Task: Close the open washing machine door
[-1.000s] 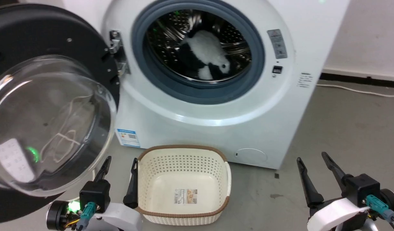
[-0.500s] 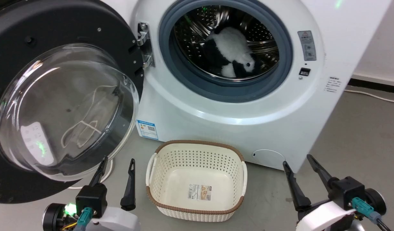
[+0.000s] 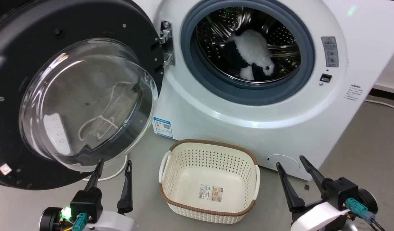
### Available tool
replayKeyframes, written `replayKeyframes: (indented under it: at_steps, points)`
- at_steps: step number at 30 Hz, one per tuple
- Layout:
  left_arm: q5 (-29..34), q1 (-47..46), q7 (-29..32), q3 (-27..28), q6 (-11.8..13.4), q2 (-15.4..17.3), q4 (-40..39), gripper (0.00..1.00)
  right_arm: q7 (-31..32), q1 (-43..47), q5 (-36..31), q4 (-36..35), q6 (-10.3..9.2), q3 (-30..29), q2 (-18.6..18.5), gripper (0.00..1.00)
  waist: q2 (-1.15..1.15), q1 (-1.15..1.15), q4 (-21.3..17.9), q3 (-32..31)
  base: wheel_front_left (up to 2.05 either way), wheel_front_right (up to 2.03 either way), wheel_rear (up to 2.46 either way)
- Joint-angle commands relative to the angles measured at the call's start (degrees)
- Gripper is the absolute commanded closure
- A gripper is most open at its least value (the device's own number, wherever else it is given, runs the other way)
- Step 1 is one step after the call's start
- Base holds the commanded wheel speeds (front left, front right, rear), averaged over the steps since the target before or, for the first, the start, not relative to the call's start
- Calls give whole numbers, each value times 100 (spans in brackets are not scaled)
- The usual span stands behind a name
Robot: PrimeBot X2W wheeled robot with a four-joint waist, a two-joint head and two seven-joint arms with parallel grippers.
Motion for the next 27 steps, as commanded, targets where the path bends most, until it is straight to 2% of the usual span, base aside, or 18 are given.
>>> replayKeyframes:
  at_steps: [1,15,16,17,18,26,27]
  points:
    - [-26,85,-66,12,-27,22,-18,0,-63,-48,36,37,2,16,0,0,0,0,43,-12,0,0,0]
    - [-89,205,-233,88,-114,29,-133,0,-230,90,139,90,3,5,-1,0,0,0,355,-44,0,0,0]
    - [-107,206,-245,90,-135,28,-133,18,-242,93,145,96,3,10,-1,0,0,0,379,-38,0,0,0]
    - [-135,206,-257,93,-158,24,-129,89,-254,96,151,103,3,13,-1,0,0,0,402,-32,0,0,0]
    - [-169,206,-269,96,-182,18,-124,100,-266,98,156,109,3,14,-1,0,0,0,426,-27,0,0,0]
    - [-598,97,-353,414,-254,-64,-332,100,-350,167,163,127,3,-42,-1,0,0,0,583,21,0,0,0]
    - [-774,16,-377,582,-294,-78,-424,100,-374,197,155,128,3,-52,-1,0,0,0,625,38,0,0,0]
